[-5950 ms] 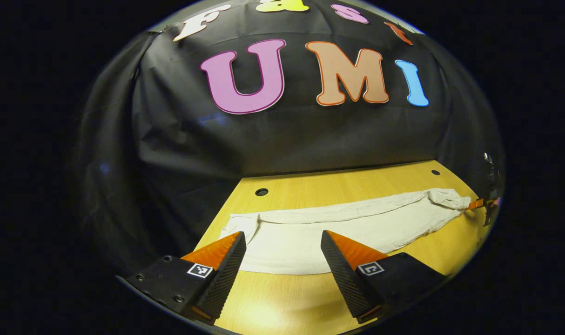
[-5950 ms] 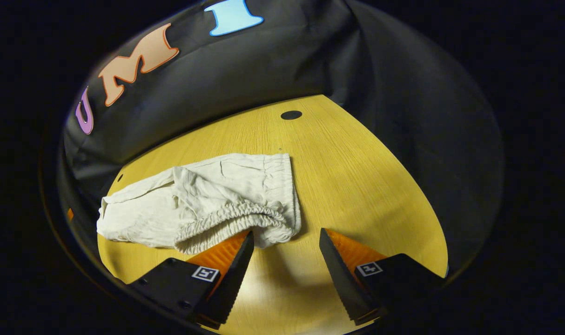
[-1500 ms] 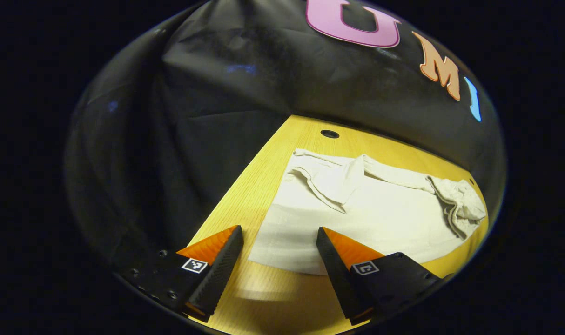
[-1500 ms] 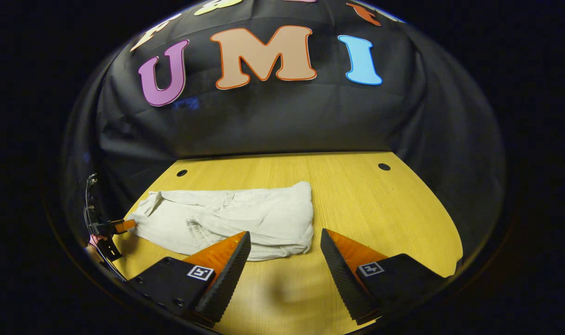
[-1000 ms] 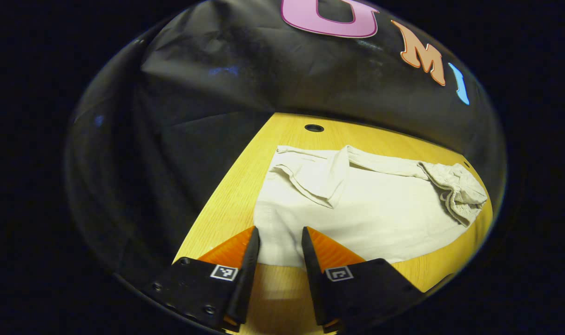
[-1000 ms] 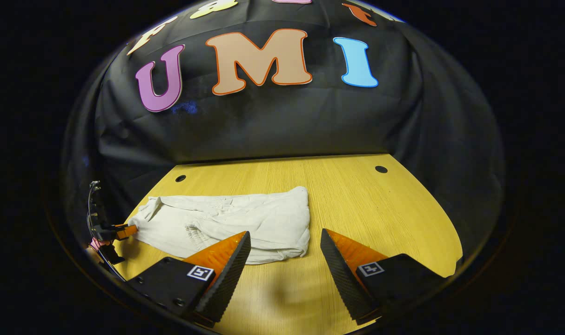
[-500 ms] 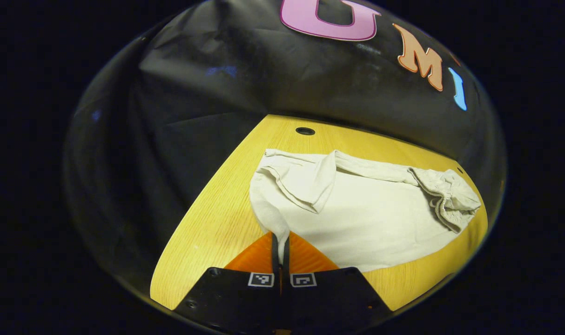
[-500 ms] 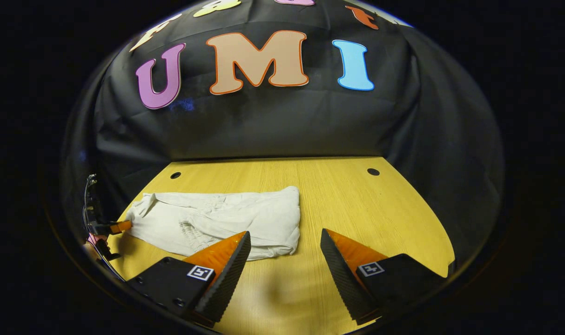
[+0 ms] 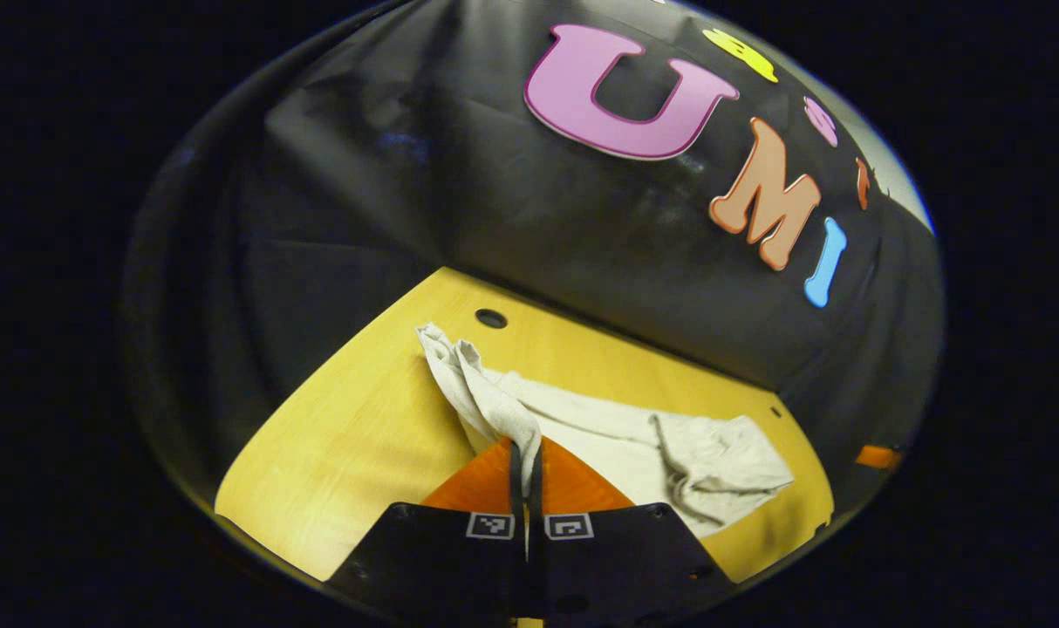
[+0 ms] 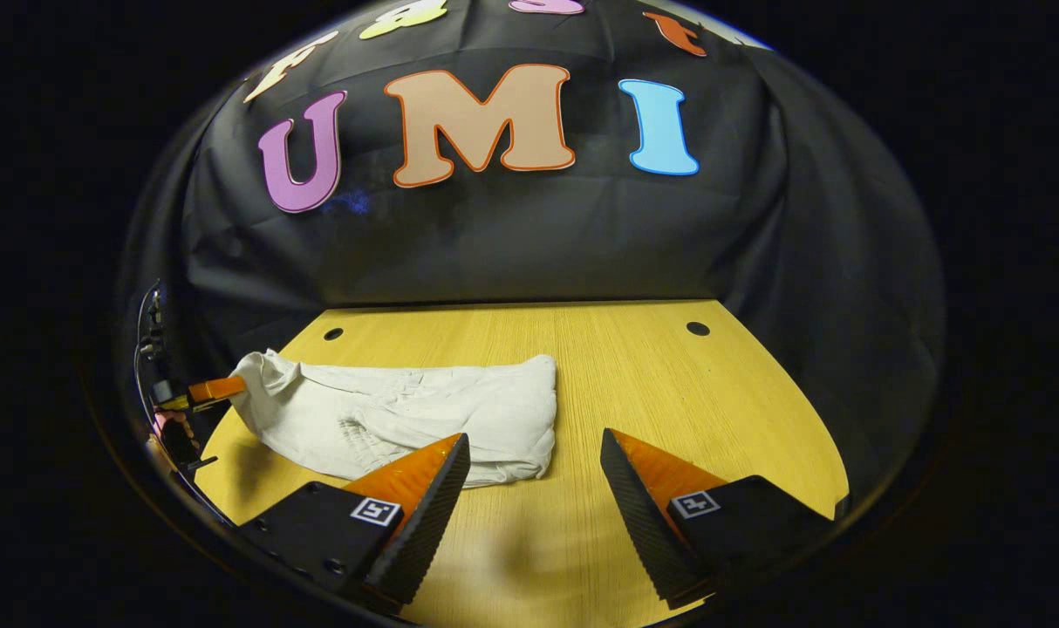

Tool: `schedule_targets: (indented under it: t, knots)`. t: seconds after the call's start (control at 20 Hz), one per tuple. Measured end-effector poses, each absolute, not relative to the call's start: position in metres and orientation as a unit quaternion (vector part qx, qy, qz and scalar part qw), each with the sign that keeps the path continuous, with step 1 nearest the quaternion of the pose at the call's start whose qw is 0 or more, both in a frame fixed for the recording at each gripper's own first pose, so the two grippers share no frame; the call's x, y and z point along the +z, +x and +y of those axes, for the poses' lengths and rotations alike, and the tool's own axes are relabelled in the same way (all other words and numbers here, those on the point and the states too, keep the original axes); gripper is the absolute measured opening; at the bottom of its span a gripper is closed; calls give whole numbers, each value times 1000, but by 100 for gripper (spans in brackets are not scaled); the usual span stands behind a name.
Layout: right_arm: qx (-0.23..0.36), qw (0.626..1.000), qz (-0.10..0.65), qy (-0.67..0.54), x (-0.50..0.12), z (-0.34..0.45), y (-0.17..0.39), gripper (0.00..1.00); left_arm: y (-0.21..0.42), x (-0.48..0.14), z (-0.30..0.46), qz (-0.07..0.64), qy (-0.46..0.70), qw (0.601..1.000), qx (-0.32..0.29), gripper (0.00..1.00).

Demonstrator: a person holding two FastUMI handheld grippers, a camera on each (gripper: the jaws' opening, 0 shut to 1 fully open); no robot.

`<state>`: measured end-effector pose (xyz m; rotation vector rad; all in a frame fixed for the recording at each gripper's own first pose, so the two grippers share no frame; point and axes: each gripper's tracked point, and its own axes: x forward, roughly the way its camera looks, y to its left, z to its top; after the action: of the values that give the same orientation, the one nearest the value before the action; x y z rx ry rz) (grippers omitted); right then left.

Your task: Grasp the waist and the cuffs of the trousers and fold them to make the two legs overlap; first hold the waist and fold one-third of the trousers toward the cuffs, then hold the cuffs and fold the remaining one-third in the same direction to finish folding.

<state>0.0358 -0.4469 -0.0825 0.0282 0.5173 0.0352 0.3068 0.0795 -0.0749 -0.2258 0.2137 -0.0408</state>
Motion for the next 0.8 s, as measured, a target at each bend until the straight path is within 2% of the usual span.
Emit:
schedule_targets:
  t: [0.05, 0.1, 0.3, 0.35, 0.8]
  knots:
    - [21, 967, 254, 14, -81, -449, 38, 96, 308, -66, 63, 100, -120, 987, -35, 0]
    - [23, 967, 253, 14, -80, -454, 38, 92, 308, -57, 45, 96, -127, 986, -50, 0]
    - [32, 969, 244, 15, -70, -472, 43, 92, 318, -34, -27, 86, -143, 981, -103, 0]
    - [33, 970, 241, 15, -67, -477, 46, 97, 320, -29, -44, 85, -143, 980, -111, 0]
    - [28, 973, 227, 30, -57, -533, 47, 96, 347, -12, -203, 90, -85, 970, -208, 0]
